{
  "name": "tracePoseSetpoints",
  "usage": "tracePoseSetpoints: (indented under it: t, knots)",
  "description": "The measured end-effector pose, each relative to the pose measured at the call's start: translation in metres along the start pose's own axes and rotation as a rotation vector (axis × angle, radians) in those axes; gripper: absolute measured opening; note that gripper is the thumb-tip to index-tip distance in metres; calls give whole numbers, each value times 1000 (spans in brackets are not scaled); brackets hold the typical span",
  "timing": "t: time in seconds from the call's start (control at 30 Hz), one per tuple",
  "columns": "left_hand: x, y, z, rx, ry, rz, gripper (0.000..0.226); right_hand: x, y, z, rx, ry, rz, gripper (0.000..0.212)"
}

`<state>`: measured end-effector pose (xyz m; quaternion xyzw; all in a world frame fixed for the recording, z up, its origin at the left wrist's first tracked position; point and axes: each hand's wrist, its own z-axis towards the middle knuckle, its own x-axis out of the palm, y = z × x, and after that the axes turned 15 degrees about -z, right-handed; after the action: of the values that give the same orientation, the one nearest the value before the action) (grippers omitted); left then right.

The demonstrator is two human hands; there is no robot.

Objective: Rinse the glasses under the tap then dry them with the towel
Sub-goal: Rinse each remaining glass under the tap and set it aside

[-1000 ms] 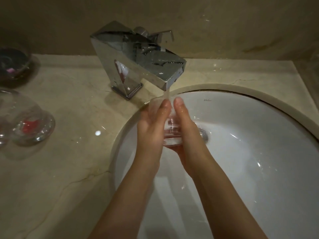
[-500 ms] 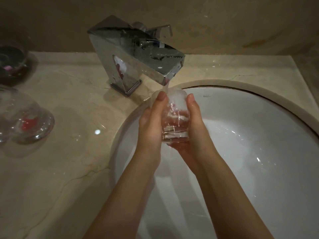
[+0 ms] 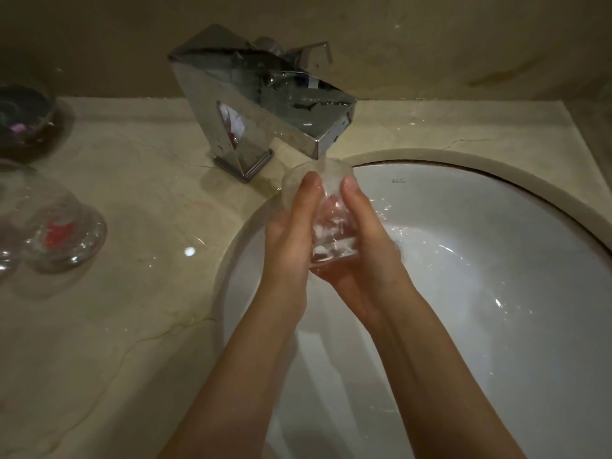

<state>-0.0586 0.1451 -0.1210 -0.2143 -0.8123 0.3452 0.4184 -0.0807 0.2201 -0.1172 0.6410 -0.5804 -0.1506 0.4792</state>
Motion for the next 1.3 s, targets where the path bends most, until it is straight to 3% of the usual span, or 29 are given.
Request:
tracePoseSetpoints:
  t: [0.1,0.33,0.5,0.63,0.73,0.9,1.03,1.1,1.3]
  knots:
    - [-2,3,-2,17,44,-32,39,0,-1,0,-21,10,108,60]
    - [-5,-1,-1,26,60,63,65,1,-2,1,-43,-17,-146,66]
    - [-9,0,0,-25,44,-23,66,-2,-4,1,36,7,41,66]
    - [-14,-3,2,-47,7,47,75,-4,-3,0,9,32,-173,60]
    - [-14,-4,1,-36,4,41,81,-5,-1,-2,-27,49,-192,57]
    - [-9,-7,1,-42,53,2,74,-5,-1,-2,35,37,-73,64]
    - [-10,-8,1,-50,72,27,48,-5,-5,-1,80,26,14,68]
    - [-10,-10,-1,-48,67,77,48,-7,-5,-1,88,34,23,68]
    - [-13,-13,-3,20,96,81,53,-21,-2,-2,55,-19,-177,53]
